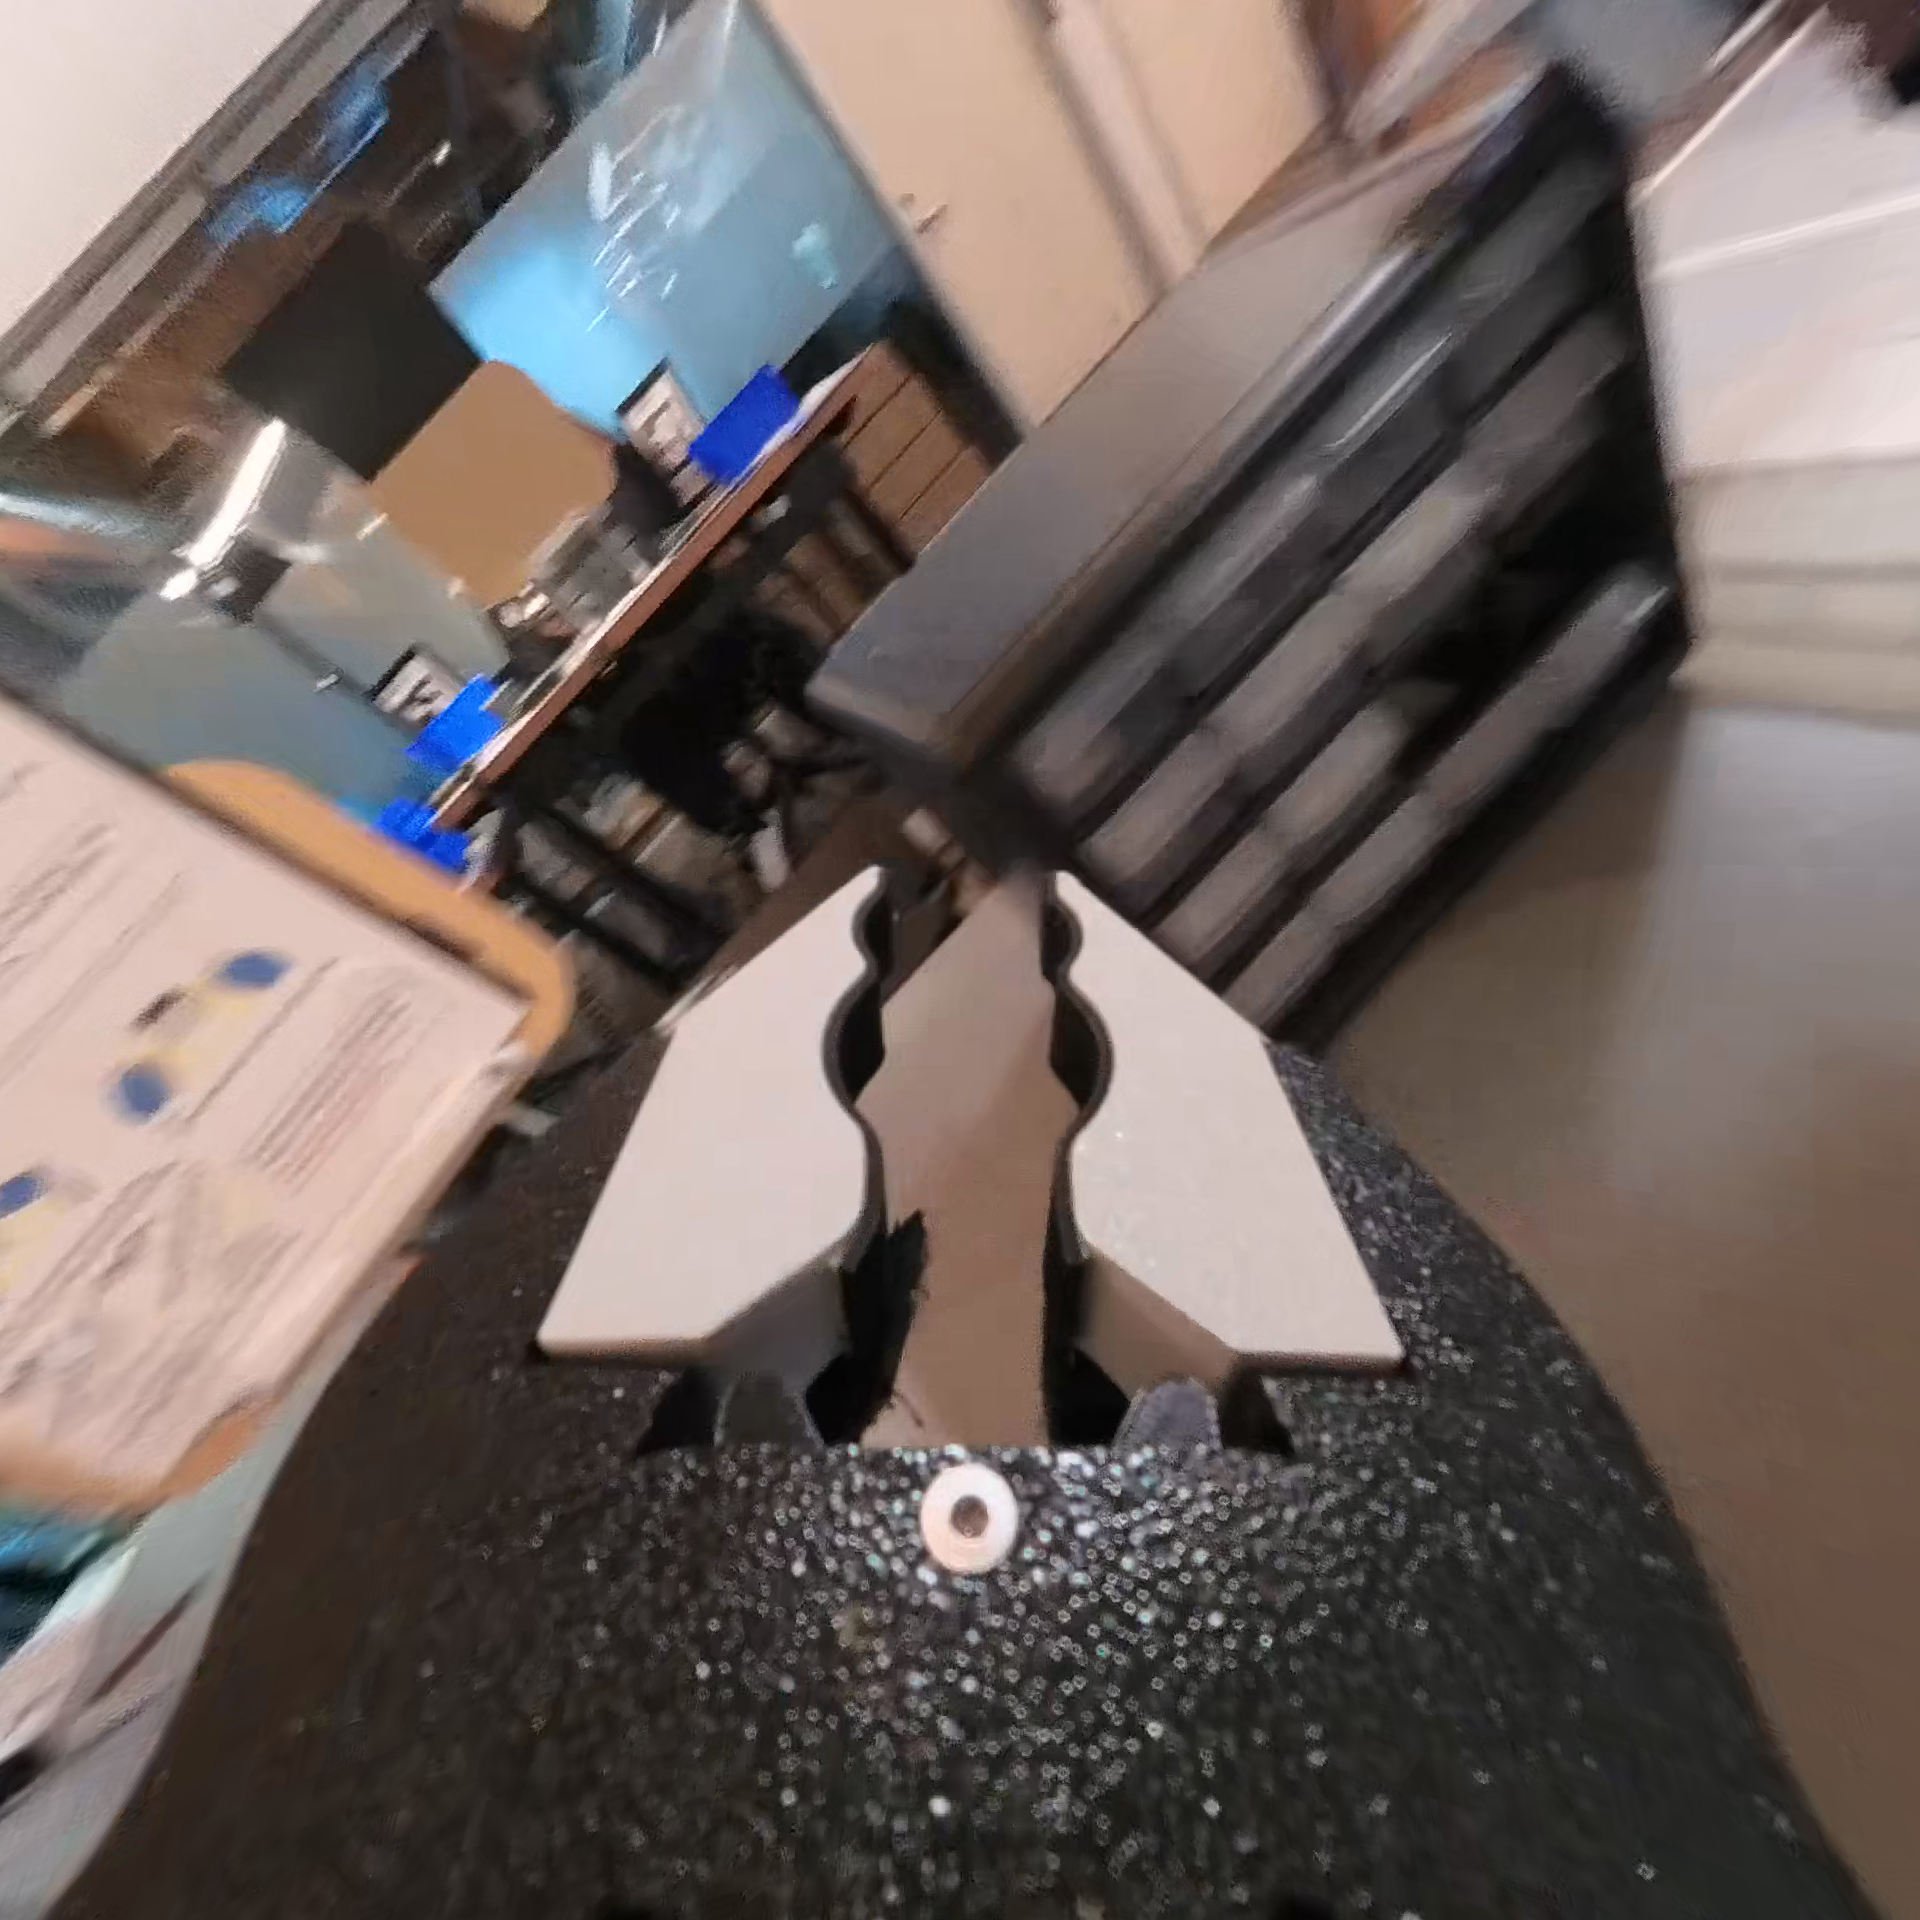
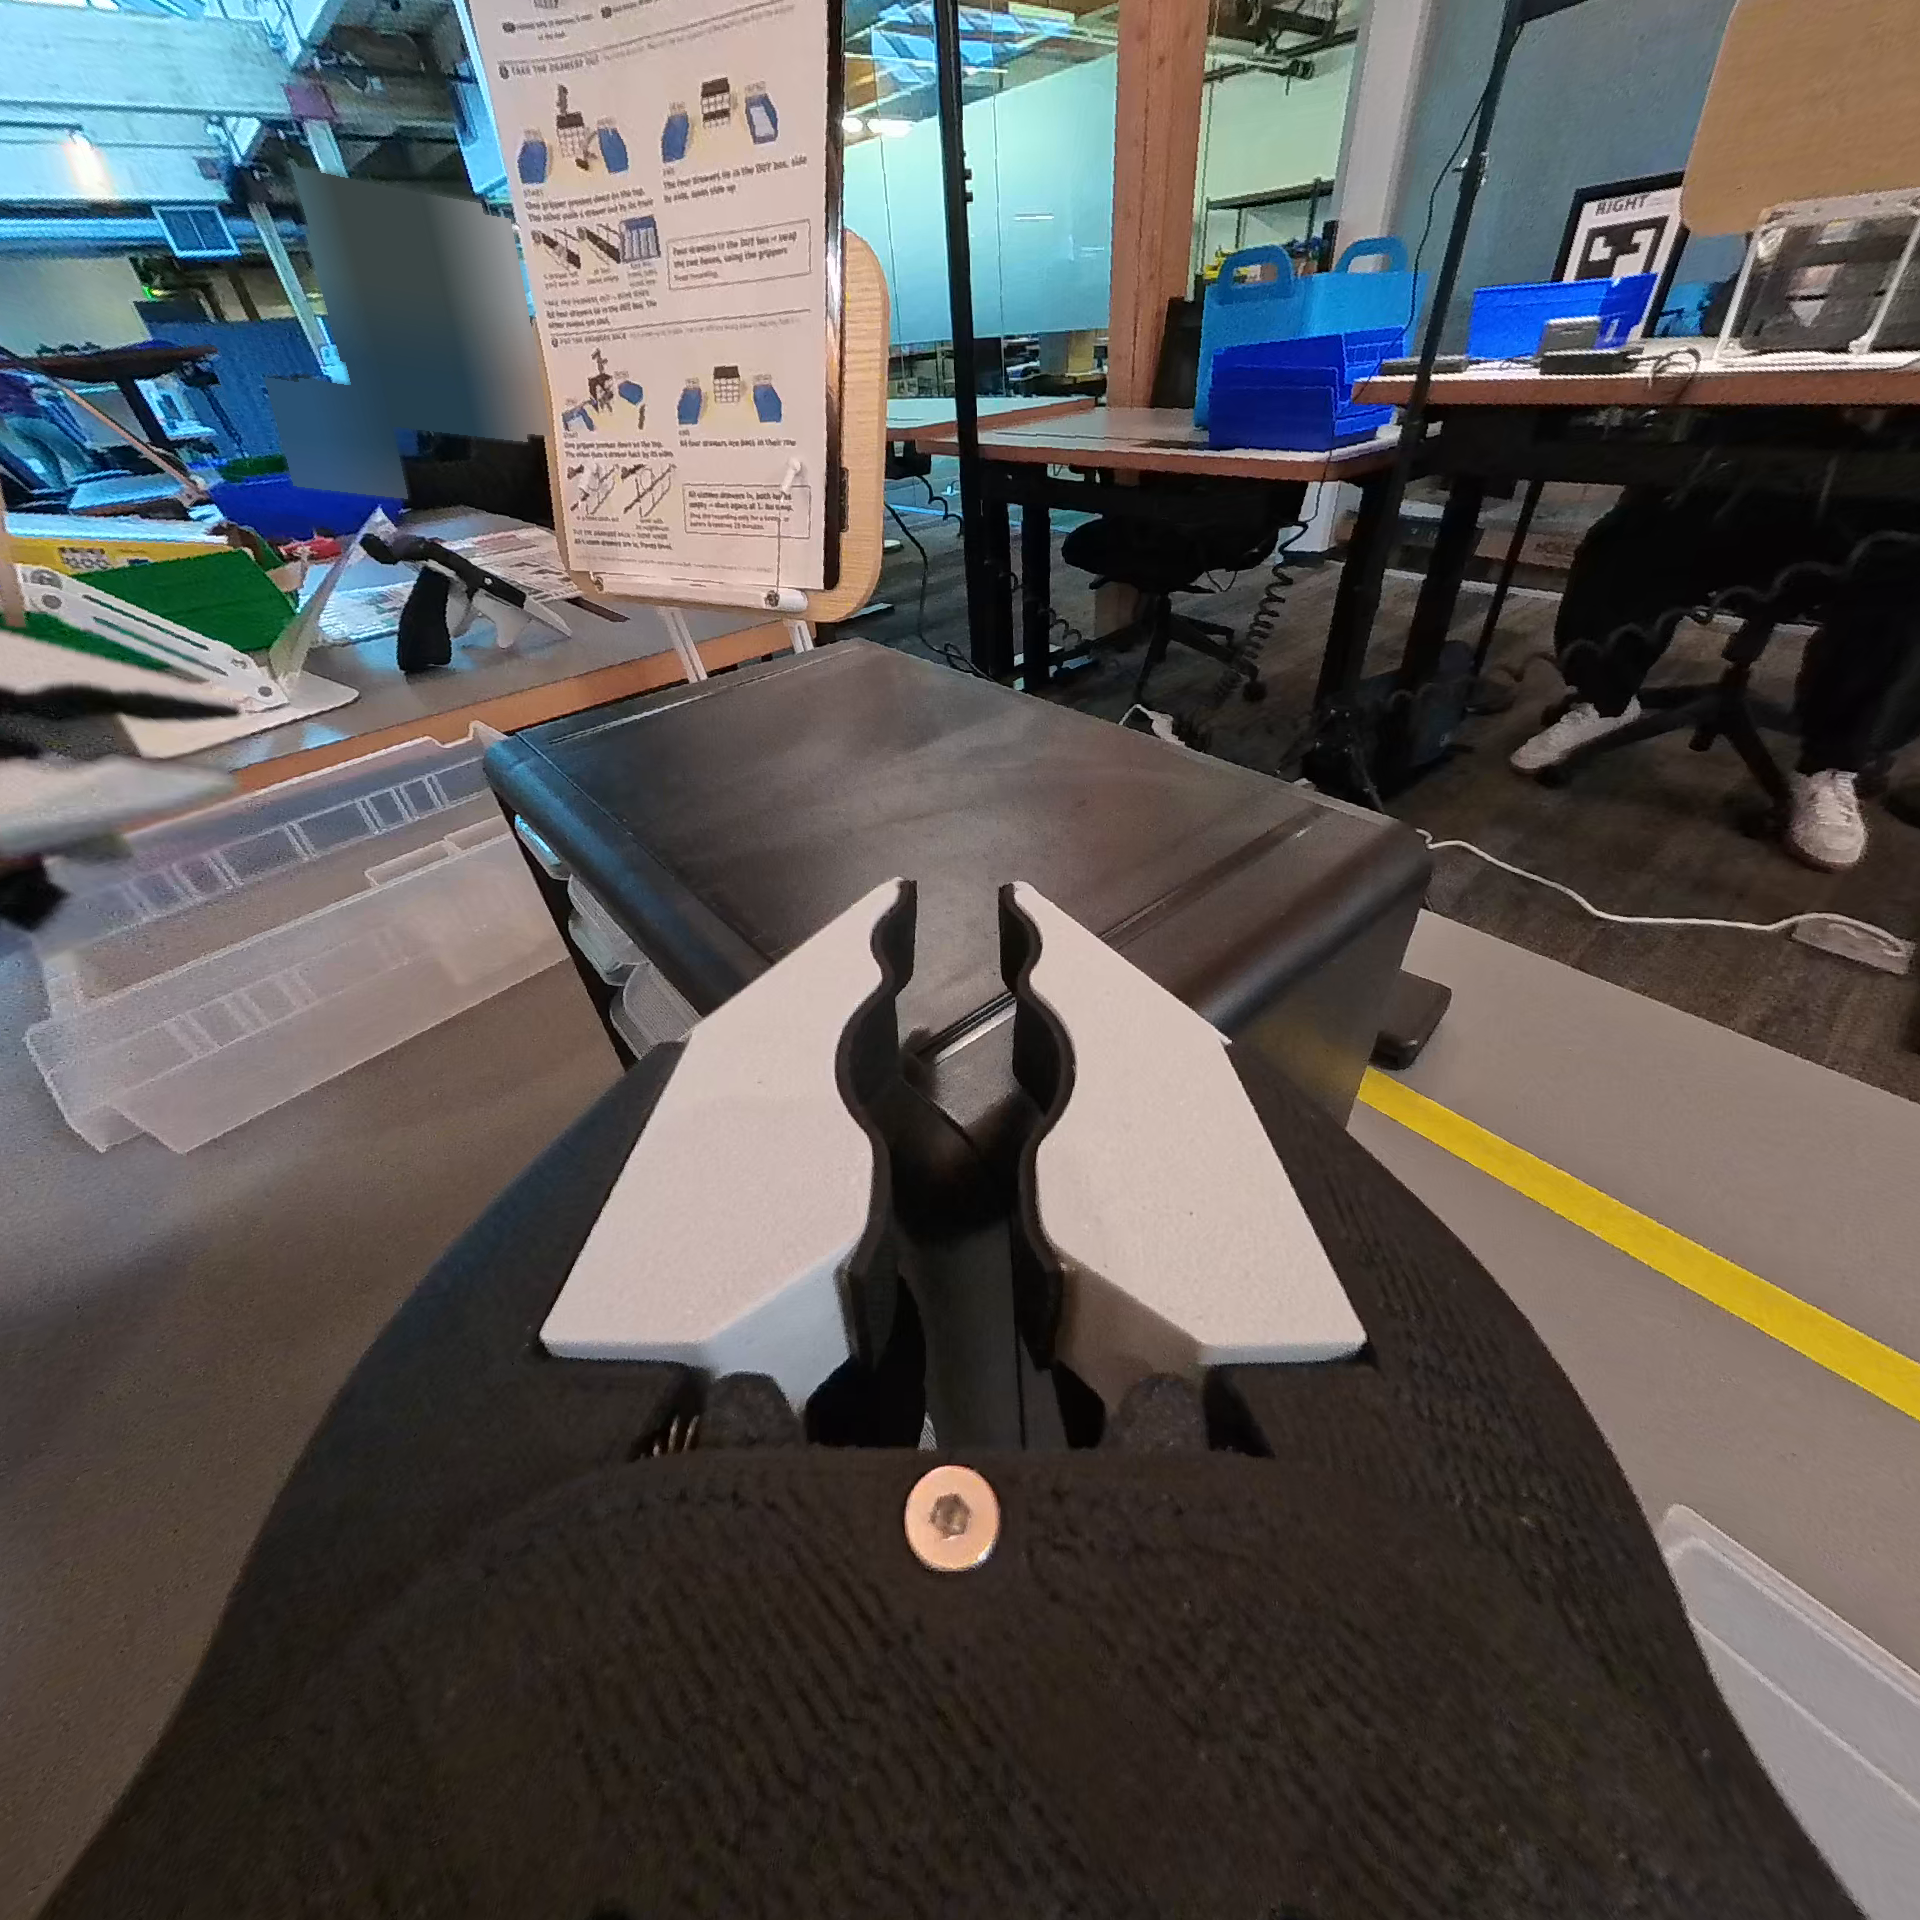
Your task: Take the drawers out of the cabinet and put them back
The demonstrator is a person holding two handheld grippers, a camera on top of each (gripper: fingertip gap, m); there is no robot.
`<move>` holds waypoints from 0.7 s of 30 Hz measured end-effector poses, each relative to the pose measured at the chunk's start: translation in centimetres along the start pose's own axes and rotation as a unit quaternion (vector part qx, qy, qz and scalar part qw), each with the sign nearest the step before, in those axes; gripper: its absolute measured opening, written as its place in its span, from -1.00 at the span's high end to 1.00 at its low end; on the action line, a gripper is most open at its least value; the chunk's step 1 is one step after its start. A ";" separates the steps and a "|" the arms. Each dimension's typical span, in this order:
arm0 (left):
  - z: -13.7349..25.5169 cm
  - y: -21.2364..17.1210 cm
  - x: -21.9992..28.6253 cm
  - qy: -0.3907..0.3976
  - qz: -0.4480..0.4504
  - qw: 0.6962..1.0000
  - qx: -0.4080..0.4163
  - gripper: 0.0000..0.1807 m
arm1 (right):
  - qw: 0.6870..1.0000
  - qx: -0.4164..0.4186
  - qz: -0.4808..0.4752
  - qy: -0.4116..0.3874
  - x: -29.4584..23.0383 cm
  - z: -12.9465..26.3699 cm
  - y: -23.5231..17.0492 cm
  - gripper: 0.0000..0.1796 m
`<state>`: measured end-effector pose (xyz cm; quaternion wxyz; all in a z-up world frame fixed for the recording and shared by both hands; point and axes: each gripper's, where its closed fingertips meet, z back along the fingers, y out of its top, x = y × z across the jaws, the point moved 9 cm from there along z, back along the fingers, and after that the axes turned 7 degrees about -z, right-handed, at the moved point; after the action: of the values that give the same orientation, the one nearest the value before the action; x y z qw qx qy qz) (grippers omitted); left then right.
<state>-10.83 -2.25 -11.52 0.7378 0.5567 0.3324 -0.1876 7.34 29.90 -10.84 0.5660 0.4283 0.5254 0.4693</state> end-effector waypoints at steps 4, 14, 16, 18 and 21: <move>1.7 -6.8 -5.2 -0.011 -0.094 0.977 -0.194 0.90 | 1.000 0.000 0.001 -0.001 0.0 0.0 0.0 0.84; 1.9 -20.8 -4.9 -0.260 -0.158 0.844 -0.442 0.20 | 0.999 0.039 -0.013 -0.003 0.0 0.8 0.6 0.82; 1.0 -21.5 -4.8 -0.261 -0.120 0.863 -0.415 0.22 | 0.999 0.038 -0.017 -0.006 0.3 0.9 0.6 0.82; 0.6 -22.4 -4.9 -0.262 -0.100 0.862 -0.423 0.26 | 0.999 0.040 -0.022 -0.009 0.5 1.0 0.5 0.81; 0.3 -23.7 -4.4 -0.278 -0.106 0.845 -0.445 0.32 | 0.998 0.048 -0.030 -0.008 0.6 1.0 0.5 0.80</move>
<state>-29.20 -10.24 -24.90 0.9434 0.0548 0.2184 -0.2437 8.32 30.61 -10.39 0.5633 0.4425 0.5551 0.4228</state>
